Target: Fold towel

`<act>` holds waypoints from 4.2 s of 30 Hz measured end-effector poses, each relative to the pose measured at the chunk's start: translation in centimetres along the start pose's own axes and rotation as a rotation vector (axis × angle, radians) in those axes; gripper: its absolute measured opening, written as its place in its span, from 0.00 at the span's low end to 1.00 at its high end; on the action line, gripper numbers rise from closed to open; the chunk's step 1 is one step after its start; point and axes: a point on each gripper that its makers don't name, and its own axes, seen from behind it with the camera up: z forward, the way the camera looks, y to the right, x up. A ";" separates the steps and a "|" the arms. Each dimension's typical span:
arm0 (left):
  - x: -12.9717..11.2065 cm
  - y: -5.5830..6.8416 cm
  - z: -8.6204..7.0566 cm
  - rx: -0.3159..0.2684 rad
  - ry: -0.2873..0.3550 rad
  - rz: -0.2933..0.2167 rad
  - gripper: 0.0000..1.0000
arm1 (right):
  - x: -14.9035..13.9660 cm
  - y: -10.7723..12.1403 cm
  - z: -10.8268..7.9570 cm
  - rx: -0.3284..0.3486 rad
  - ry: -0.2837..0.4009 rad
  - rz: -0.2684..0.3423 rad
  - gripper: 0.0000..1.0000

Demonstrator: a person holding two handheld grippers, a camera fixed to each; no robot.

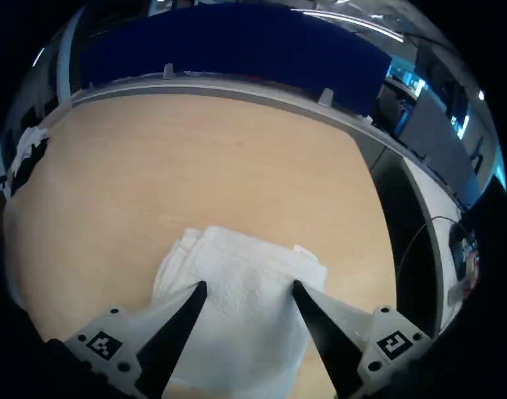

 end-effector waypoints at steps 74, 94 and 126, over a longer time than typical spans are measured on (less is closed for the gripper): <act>13.2 -3.8 -2.8 0.037 0.475 -0.102 0.89 | 17.8 -12.2 -19.8 -0.088 0.764 0.209 1.00; 15.7 -5.2 -3.7 0.072 0.585 -0.069 0.89 | 20.7 -16.5 -20.1 -0.090 0.782 0.129 1.00; 10.2 -8.9 3.5 0.194 0.655 0.053 0.89 | 22.6 -18.6 -16.6 -0.106 0.781 0.237 1.00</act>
